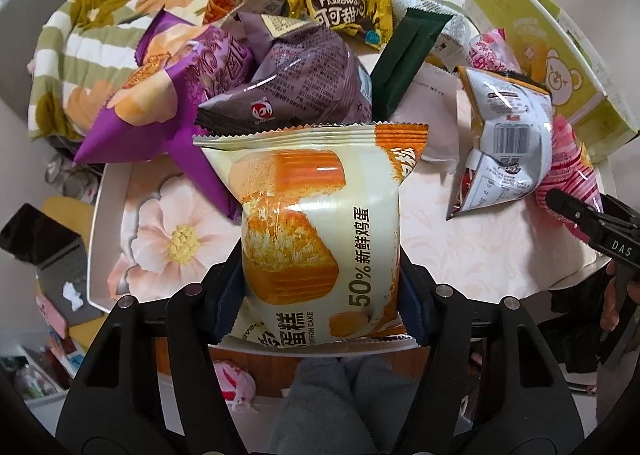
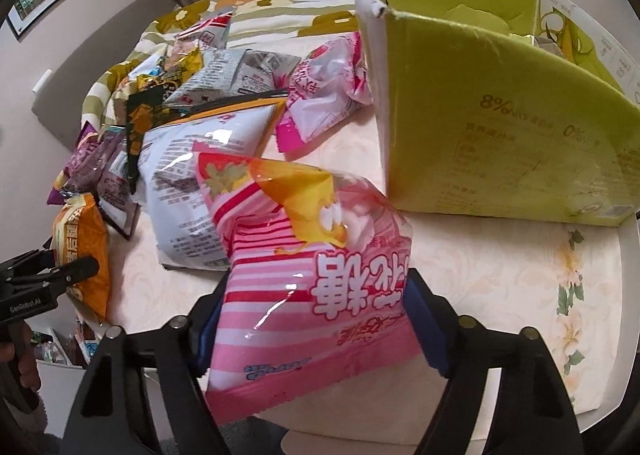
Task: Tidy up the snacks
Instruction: 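Carry both packets over the cardboard box and release them inside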
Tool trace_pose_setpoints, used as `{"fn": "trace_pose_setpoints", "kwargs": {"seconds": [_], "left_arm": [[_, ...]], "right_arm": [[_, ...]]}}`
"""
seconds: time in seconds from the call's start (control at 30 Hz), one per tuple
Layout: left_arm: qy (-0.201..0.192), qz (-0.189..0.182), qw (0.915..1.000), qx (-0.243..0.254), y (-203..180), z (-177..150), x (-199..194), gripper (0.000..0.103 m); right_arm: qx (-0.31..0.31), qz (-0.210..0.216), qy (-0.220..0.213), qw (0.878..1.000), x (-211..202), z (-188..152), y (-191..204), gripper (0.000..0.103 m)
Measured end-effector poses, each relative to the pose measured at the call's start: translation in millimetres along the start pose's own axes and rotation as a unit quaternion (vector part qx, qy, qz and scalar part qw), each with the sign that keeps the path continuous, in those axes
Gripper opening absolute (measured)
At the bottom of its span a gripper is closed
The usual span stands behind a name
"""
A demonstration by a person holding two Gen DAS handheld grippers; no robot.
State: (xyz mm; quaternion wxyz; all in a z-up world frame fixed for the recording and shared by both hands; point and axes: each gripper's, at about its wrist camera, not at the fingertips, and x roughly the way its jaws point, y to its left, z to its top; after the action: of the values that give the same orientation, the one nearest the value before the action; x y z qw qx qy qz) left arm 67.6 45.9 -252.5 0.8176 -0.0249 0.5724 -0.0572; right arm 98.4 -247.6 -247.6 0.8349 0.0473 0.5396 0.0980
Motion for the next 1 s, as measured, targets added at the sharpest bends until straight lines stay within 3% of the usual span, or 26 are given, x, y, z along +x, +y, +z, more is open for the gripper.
{"fn": "trace_pose_setpoints", "kwargs": {"seconds": [0.17, 0.57, 0.77, 1.0], "left_arm": [[-0.012, -0.004, 0.9999, 0.007, -3.2, 1.0, -15.8, 0.061], [-0.052, -0.042, 0.997, 0.04, -24.8, 18.3, -77.2, 0.061], [-0.094, -0.06, 0.991, 0.074, -54.3, 54.6, -105.3, 0.061], [-0.118, -0.084, 0.9834, 0.11, -116.4, 120.5, -114.0, 0.061]], "right_arm": [[0.005, -0.002, -0.011, 1.0, -9.3, -3.0, 1.8, 0.064], [0.037, -0.009, -0.075, 0.996, -93.4, -0.8, 13.1, 0.063], [0.046, -0.024, -0.118, 0.992, -141.5, 16.0, 12.9, 0.063], [0.048, -0.045, -0.15, 0.987, -172.1, 63.1, -19.4, 0.063]]}}
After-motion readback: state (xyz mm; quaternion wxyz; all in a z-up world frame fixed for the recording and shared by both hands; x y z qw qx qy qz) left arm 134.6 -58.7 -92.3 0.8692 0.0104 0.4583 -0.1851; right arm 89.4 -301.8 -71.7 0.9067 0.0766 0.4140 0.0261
